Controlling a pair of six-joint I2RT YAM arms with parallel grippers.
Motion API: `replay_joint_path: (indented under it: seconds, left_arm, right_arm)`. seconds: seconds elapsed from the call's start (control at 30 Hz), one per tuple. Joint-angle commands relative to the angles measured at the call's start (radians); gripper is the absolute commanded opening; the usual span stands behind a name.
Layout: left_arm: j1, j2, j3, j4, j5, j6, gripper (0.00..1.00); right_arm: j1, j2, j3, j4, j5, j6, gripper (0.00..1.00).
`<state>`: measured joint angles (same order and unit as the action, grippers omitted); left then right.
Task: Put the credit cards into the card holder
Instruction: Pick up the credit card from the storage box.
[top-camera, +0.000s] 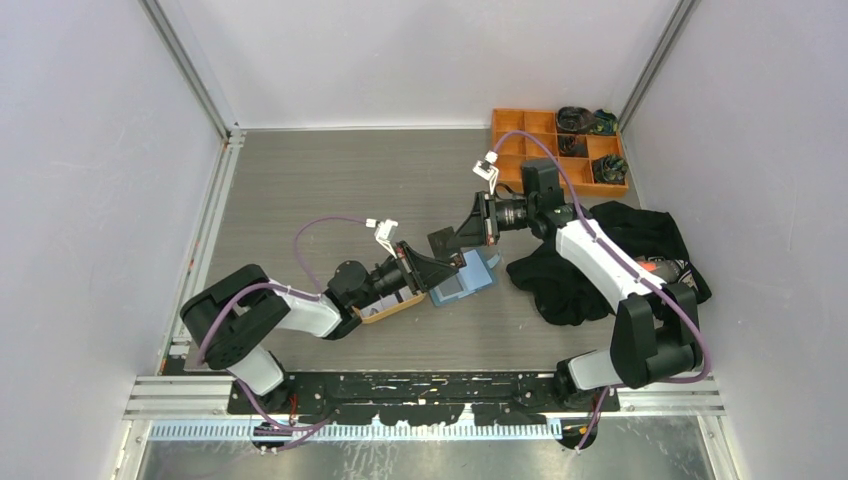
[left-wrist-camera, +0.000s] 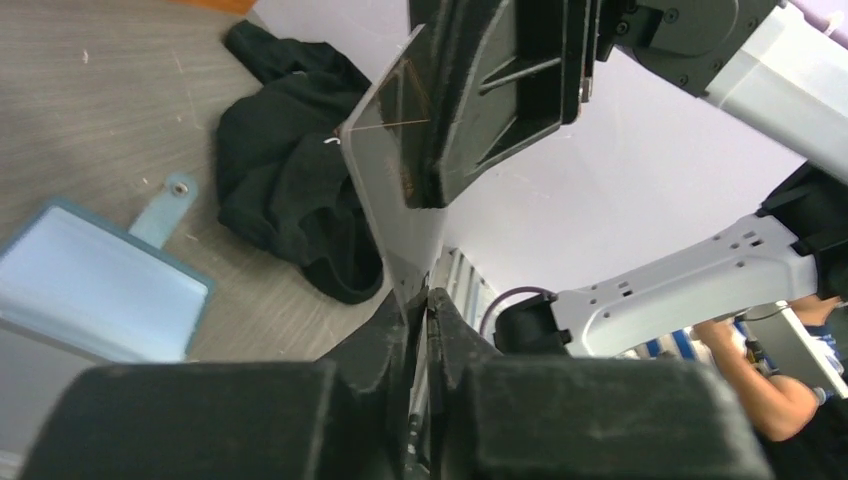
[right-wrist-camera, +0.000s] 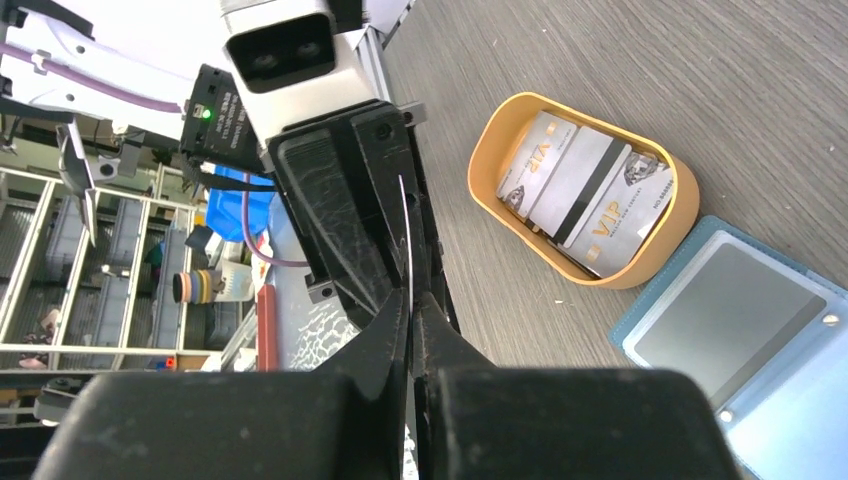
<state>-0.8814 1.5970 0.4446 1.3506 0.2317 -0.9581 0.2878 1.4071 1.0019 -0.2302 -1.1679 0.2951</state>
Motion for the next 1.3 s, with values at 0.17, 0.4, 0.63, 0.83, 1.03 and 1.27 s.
replay_joint_path:
  seconds: [0.17, 0.4, 0.63, 0.83, 1.03, 1.27]
  left_arm:
    - [0.003, 0.005, -0.004, 0.081, 0.019, 0.049, 0.0]
    - [0.037, 0.014, -0.014, 0.079, 0.179, 0.071, 0.0]
    - [0.047, 0.056, 0.007, 0.077, 0.257, 0.071, 0.0]
    - [0.061, 0.081, 0.012, 0.068, 0.267, 0.073, 0.01]
    - [0.088, 0.065, -0.049, 0.046, 0.203, 0.092, 0.32]
    - [0.074, -0.093, -0.12, -0.219, 0.051, 0.173, 0.52]
  right_arm:
    - [-0.001, -0.068, 0.04, -0.089, -0.027, -0.144, 0.25]
    - [0.0, -0.056, 0.122, -0.348, -0.043, -0.396, 0.38]
    - [0.005, -0.039, 0.137, -0.423, -0.054, -0.488, 0.32]
    - [0.013, -0.019, 0.185, -0.557, -0.023, -0.61, 0.04]
    - [0.01, -0.017, 0.22, -0.628, 0.039, -0.672, 0.01]
    - [-0.045, -0.009, 0.212, -0.641, 0.07, -0.698, 0.01]
